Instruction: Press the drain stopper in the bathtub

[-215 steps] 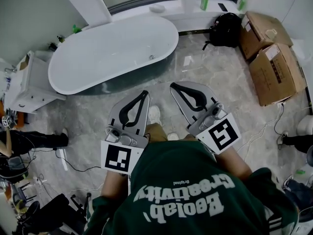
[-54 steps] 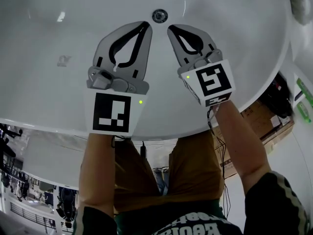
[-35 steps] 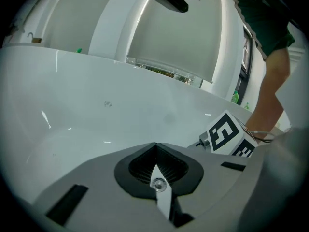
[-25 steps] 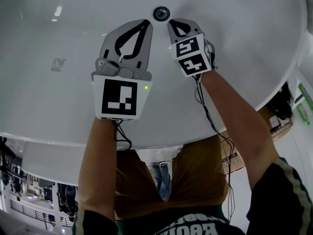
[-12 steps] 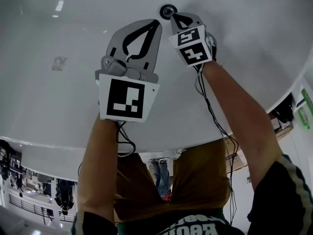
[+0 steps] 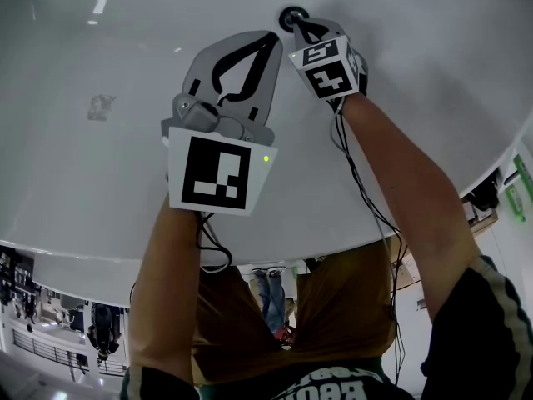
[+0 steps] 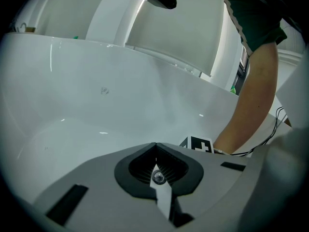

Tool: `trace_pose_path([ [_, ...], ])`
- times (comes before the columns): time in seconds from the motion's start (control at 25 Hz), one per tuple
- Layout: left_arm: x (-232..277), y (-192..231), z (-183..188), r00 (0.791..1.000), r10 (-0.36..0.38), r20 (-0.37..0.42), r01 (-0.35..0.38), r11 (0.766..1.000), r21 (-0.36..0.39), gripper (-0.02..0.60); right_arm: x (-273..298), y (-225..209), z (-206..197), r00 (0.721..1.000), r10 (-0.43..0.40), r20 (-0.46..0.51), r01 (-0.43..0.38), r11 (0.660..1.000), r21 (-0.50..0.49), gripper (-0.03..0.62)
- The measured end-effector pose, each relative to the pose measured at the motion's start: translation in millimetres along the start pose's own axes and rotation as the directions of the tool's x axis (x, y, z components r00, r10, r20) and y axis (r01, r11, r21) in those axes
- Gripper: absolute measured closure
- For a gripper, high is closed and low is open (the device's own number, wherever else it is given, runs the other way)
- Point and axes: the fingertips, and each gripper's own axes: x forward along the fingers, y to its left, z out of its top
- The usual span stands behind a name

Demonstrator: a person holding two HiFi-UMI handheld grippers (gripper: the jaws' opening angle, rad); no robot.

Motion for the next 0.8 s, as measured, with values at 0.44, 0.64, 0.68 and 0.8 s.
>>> trace_pose_path([
  [0.44,4,7,1,1.000,0.023,0.014,-0.022,0.999,-0.043,0.577,24,0,-9,0.999,0.000,-0.038,-0.002,0.999,-0.054,0.585],
  [0.64,5,21,-11,1.000,0.026,0.005,-0.026,0.998,-0.055,0.577,46,0,-5,0.998,-0.014,-0.057,0.009,0.996,-0.083,0.585],
  [0.68,5,19,-12,1.000,0.027,0.003,-0.026,0.998,-0.058,0.577,46,0,-6,0.998,-0.016,-0.059,0.010,0.995,-0.097,0.585],
  [0.8,7,11,-8,1.000,0.022,0.009,-0.021,0.998,-0.059,0.577,45,-6,-15,0.997,-0.019,-0.077,0.011,0.994,-0.111,0.585],
])
